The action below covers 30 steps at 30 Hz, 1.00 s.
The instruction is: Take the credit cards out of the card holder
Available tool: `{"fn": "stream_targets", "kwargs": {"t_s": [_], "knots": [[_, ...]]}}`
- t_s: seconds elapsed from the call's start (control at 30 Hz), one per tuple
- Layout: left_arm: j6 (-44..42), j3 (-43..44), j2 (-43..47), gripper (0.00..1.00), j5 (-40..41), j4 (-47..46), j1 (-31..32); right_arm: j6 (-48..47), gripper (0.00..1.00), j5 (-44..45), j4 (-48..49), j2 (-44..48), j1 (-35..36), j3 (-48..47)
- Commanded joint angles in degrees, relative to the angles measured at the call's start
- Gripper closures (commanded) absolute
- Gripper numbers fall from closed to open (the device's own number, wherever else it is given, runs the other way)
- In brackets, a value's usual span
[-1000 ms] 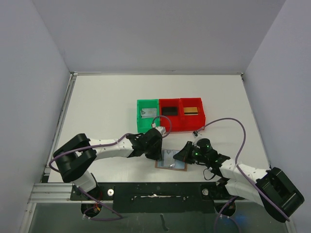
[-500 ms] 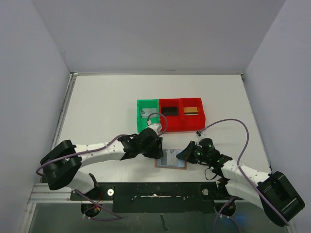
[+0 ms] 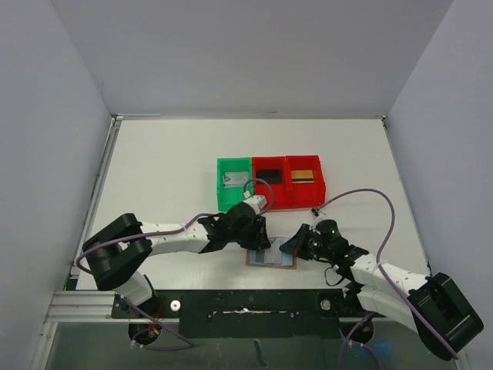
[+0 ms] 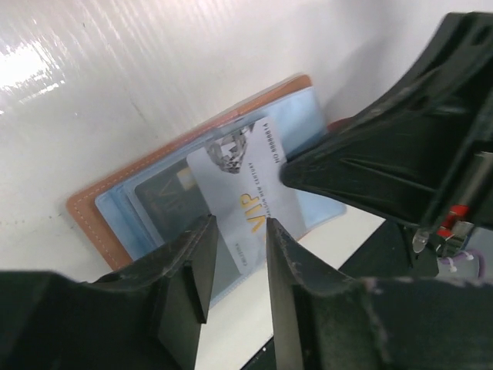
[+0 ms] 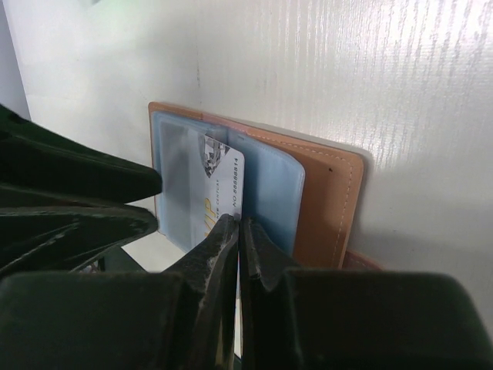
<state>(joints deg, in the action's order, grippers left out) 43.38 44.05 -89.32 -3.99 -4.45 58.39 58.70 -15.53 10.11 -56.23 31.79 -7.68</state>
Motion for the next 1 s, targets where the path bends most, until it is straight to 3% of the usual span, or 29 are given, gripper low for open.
{"fn": "stream_targets", "kwargs": {"t_s": [0.0,0.17,0.33,0.5,0.57,0.97], "knots": [[2.77,0.14,-3.32,0.73,-2.81,-5.28,0.13,-0.53,1.00,0.30,0.39,0.82,-0.57,-0.05],[3.51,-1.63,-4.48,0.83,-3.49,-5.28,0.15,-0.58,0.99,0.32,0.88,0.60,-0.70,0.11],[3.59,-3.35,-5.29,0.90,1.14,-0.24,0.23,2.17,0.95,-0.15,5.10,0.90,-0.76,1.90],[4.00,-4.67,-5.98,0.93,1.31,-0.31,0.24,4.73,0.77,-0.23,9.16,0.28,-0.74,3.96],[3.79,-4.61,-5.74,0.94,1.52,0.04,0.23,4.93,0.75,-0.12,9.28,-0.52,-0.77,4.12],[3.74,-4.49,-6.00,0.95,1.08,0.23,0.24,7.40,0.76,-5.05,21.43,-4.70,-0.88,5.66]]}}
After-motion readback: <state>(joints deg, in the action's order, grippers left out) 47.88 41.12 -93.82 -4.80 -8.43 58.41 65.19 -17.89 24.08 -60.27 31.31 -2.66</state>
